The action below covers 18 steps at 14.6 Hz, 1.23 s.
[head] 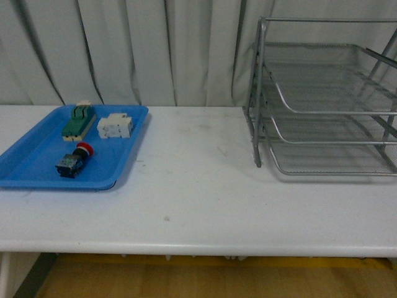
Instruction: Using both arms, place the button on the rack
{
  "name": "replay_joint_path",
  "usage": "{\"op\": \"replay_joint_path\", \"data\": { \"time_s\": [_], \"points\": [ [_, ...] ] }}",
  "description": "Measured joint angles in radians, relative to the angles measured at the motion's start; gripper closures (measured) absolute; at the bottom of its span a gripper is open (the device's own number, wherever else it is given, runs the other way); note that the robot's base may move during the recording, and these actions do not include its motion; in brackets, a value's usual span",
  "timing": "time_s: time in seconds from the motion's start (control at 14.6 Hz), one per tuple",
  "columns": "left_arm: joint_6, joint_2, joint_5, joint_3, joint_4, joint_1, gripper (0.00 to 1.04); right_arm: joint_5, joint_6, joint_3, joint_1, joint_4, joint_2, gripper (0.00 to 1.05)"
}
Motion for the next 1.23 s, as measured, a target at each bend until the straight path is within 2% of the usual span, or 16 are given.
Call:
{"op": "replay_joint_path", "data": {
  "time_s": [0.21,0.27,0.41,0.62,0.75,0.89,1.03,1.23],
  "points": [
    [0.0,0.0,0.0,0.0,0.0,0.0,0.07,0.0,0.0,0.0,0.0,0.0,0.0,0.06],
    [0.0,0.0,-0.001,0.0,0.0,0.0,0.07,0.021,0.095,0.068,0.002,-0.16,0.133,0.06],
    [0.0,0.0,0.0,0.0,-0.001,0.0,0.07,-0.074,0.301,0.09,-0.072,0.028,0.443,0.06],
    [0.0,0.0,0.001,0.0,0.0,0.0,0.07,-0.15,0.64,0.141,-0.095,0.556,0.993,0.06],
    [0.0,0.0,0.0,0.0,0.0,0.0,0.07,-0.161,0.847,0.235,-0.089,0.819,1.302,0.06],
    [0.0,0.0,0.0,0.0,0.0,0.0,0.07,-0.164,0.998,0.32,-0.066,0.931,1.506,0.06],
    [0.0,0.0,0.0,0.0,0.0,0.0,0.07,-0.149,1.131,0.454,-0.046,0.96,1.728,0.06],
    [0.0,0.0,0.0,0.0,0.0,0.0,0.07,-0.123,1.173,0.594,-0.04,0.951,1.889,0.06]
  ]
}}
